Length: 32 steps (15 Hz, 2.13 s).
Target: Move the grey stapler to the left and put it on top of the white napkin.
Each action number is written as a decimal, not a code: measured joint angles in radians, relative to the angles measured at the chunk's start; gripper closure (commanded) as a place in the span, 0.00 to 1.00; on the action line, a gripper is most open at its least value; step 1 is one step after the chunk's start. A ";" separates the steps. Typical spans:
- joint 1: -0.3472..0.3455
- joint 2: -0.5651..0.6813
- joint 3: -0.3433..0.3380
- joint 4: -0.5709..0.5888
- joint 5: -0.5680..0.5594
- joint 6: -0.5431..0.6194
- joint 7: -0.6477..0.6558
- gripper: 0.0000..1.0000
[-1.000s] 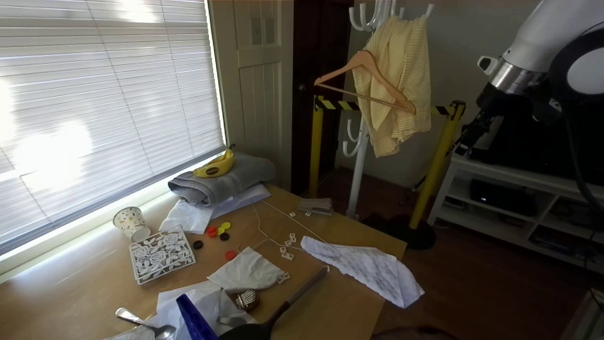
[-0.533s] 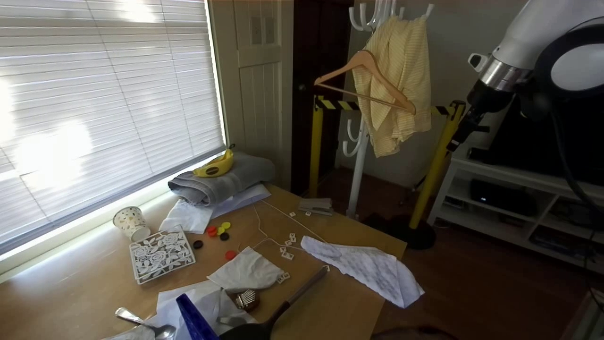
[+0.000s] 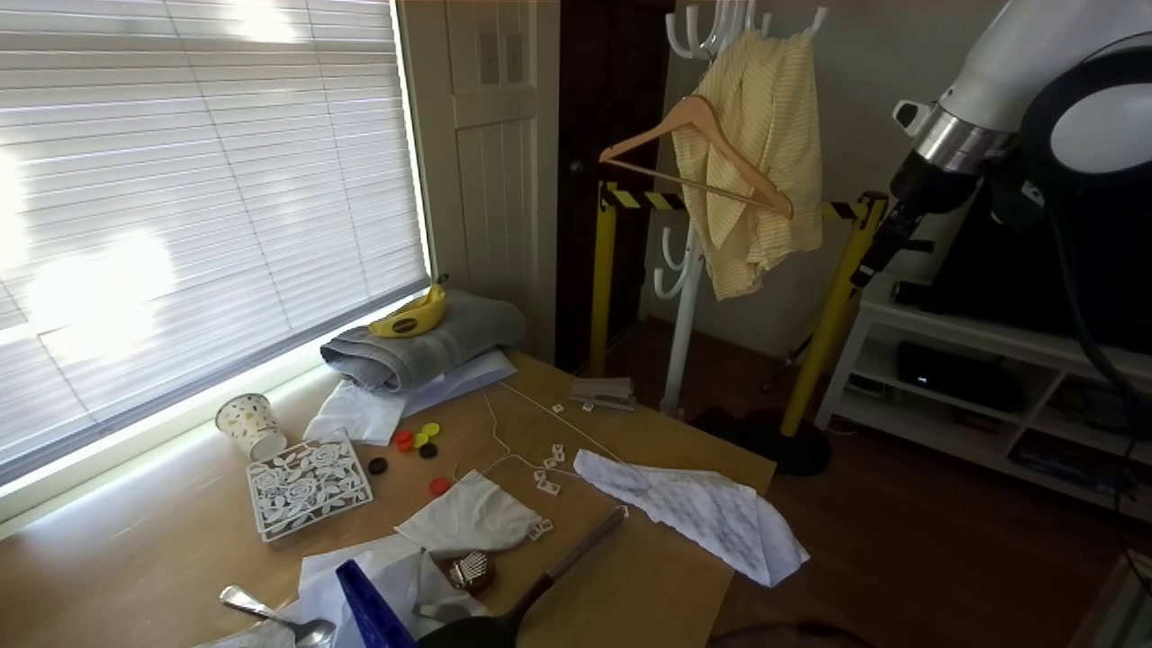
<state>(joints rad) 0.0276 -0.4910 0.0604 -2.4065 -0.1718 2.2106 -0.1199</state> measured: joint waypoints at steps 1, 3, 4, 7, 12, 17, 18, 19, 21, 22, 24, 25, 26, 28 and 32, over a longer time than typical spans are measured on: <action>0.000 0.001 0.000 0.000 -0.002 0.022 -0.005 0.00; 0.000 0.013 -0.001 0.005 -0.021 0.068 -0.026 0.00; 0.000 0.026 -0.005 0.013 -0.025 0.088 -0.049 0.00; 0.009 0.108 -0.035 0.081 -0.025 0.107 -0.174 0.00; 0.041 0.331 -0.069 0.319 0.009 0.088 -0.373 0.00; 0.059 0.508 -0.015 0.562 -0.006 -0.048 -0.423 0.00; 0.065 0.529 -0.001 0.604 -0.009 -0.083 -0.423 0.00; 0.070 0.551 0.011 0.645 -0.009 -0.117 -0.423 0.00; 0.073 0.592 0.029 0.724 0.002 -0.162 -0.430 0.00; 0.073 0.606 0.031 0.753 0.010 -0.175 -0.440 0.00; 0.069 0.621 0.031 0.783 0.014 -0.186 -0.451 0.00; 0.068 0.624 0.031 0.788 0.014 -0.187 -0.454 0.00; 0.068 0.625 0.031 0.789 0.014 -0.188 -0.455 0.00; 0.068 0.626 0.031 0.788 0.018 -0.183 -0.447 0.00; 0.070 0.685 0.043 0.803 0.087 -0.148 -0.315 0.00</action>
<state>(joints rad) 0.0979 0.1942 0.1033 -1.6038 -0.0843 2.0631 -0.4345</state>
